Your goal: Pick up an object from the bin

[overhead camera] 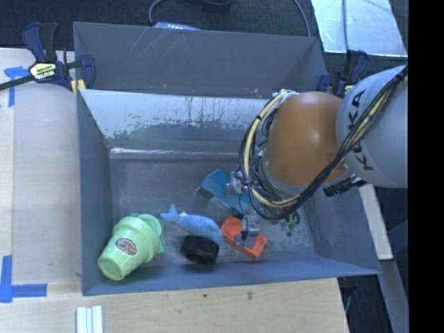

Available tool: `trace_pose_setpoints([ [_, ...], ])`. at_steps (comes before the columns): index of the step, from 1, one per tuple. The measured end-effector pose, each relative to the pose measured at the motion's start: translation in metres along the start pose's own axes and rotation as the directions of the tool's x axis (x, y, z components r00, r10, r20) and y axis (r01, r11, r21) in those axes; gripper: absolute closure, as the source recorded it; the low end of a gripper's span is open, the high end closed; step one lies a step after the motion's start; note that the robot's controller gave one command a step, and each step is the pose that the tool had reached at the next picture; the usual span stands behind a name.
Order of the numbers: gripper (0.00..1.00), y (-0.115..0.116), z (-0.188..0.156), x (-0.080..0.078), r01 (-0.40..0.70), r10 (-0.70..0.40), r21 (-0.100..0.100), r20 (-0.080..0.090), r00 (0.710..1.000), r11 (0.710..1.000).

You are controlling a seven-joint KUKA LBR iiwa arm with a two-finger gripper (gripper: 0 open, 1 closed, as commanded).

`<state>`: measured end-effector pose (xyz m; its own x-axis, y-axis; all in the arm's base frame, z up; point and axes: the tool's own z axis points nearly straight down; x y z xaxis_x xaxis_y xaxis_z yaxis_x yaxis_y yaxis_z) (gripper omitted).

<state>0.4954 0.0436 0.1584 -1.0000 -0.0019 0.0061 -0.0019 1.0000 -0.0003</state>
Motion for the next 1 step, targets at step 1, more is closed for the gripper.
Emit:
trace_pose_setpoints([
  [1,0.00,-0.0001,-0.0043,-0.0019,-0.002,0.002,-0.001,0.009,1.000,1.000],
])
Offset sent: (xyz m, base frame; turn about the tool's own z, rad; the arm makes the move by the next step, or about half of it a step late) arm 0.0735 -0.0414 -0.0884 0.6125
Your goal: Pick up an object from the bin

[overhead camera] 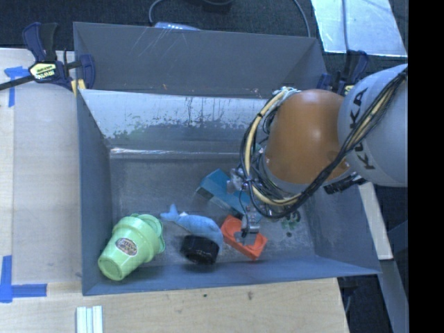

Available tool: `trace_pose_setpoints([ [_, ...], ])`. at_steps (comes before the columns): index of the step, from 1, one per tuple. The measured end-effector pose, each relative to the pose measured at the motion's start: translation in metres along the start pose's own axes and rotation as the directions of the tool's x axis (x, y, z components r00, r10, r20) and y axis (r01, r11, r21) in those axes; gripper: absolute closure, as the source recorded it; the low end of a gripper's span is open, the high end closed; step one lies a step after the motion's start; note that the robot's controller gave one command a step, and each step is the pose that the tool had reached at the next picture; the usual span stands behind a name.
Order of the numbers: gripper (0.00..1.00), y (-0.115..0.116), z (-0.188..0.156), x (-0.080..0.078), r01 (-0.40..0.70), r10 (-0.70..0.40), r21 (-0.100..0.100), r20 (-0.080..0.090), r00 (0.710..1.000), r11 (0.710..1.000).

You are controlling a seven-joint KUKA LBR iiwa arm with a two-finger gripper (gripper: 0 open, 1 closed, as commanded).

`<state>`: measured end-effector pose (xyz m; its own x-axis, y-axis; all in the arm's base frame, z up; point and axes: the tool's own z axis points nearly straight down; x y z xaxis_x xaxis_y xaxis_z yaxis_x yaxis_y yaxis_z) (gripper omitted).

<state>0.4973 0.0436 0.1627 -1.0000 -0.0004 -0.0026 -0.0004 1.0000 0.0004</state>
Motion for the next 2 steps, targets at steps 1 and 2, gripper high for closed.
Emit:
trace_pose_setpoints([
  [1,0.00,-0.019,0.039,-0.035,-0.277,0.277,-0.001,0.005,0.961,0.961],
  [2,0.00,-0.034,0.071,-0.044,-0.425,0.425,0.002,-0.003,0.905,0.905],
])
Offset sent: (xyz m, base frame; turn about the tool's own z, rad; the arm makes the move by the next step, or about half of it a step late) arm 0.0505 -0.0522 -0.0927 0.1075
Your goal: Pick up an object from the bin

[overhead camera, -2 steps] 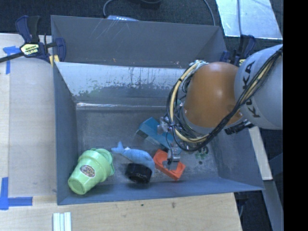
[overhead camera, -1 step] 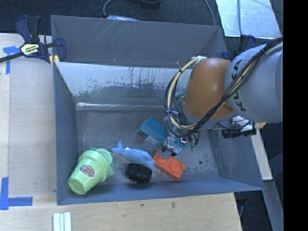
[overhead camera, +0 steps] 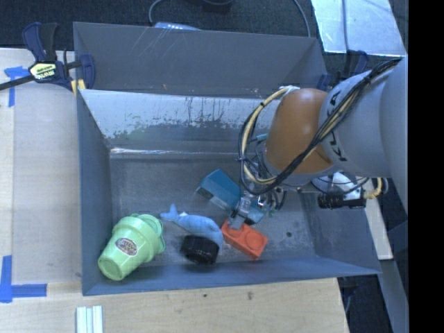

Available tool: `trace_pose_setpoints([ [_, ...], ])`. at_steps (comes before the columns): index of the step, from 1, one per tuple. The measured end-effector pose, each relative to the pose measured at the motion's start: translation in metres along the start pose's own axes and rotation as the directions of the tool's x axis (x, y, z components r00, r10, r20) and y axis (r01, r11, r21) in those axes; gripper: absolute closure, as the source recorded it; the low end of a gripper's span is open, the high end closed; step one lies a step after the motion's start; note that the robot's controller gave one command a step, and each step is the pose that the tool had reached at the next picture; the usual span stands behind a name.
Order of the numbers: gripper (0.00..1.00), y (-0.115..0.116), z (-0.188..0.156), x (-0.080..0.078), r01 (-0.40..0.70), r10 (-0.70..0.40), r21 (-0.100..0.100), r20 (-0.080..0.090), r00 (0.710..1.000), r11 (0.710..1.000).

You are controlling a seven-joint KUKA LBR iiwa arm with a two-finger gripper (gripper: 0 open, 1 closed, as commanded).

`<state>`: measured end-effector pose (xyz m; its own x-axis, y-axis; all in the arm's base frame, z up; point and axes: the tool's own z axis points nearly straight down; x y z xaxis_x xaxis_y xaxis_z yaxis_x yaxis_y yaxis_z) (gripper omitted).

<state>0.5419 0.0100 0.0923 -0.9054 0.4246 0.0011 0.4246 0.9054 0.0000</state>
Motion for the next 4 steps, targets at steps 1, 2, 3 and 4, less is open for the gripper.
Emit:
trace_pose_setpoints([
  [1,0.00,0.001,0.008,-0.007,0.323,-0.323,0.000,0.006,0.946,0.946],
  [2,0.00,0.009,0.015,-0.009,0.007,-0.007,0.001,0.000,1.000,1.000],
  [3,1.00,0.002,0.018,-0.017,0.057,-0.057,-0.006,0.005,0.998,0.998],
  [4,1.00,0.003,0.018,-0.017,0.057,-0.057,-0.006,0.005,0.998,0.998],
])
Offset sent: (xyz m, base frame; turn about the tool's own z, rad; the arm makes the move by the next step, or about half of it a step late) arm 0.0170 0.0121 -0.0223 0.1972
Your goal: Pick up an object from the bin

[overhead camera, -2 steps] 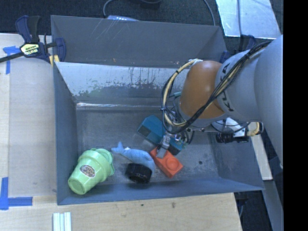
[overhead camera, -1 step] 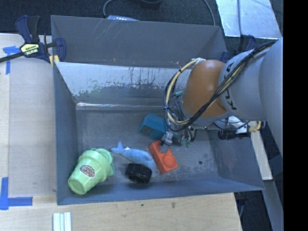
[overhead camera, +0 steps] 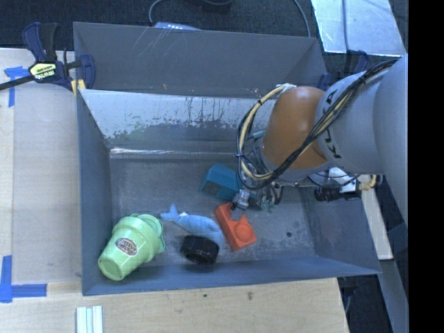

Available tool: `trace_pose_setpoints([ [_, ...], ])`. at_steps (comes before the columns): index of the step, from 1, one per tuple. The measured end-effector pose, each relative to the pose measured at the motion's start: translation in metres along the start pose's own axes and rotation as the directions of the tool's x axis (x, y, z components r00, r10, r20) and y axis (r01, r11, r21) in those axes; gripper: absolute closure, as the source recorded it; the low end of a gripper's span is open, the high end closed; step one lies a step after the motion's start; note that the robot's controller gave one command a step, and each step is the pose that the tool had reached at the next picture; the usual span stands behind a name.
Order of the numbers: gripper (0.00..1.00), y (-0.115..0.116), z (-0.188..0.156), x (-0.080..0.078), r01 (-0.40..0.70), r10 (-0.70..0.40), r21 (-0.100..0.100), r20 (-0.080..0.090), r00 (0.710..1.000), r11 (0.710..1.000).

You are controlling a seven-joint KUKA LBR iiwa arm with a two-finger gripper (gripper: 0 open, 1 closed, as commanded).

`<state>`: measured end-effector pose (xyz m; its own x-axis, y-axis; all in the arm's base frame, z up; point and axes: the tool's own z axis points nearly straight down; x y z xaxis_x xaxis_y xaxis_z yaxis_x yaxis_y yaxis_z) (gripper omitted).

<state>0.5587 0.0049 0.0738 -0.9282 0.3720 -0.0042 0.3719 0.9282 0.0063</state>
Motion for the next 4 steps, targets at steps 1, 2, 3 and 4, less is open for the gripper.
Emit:
trace_pose_setpoints([
  [1,1.00,0.000,-0.002,0.000,0.000,0.000,0.000,0.001,1.000,1.000],
  [2,1.00,0.000,-0.007,0.001,0.000,0.000,0.000,0.001,1.000,1.000],
  [3,1.00,-0.001,-0.014,-0.001,-0.001,0.001,-0.001,0.007,1.000,1.000],
  [4,1.00,-0.001,-0.022,-0.001,0.000,0.000,-0.001,0.006,1.000,1.000],
])
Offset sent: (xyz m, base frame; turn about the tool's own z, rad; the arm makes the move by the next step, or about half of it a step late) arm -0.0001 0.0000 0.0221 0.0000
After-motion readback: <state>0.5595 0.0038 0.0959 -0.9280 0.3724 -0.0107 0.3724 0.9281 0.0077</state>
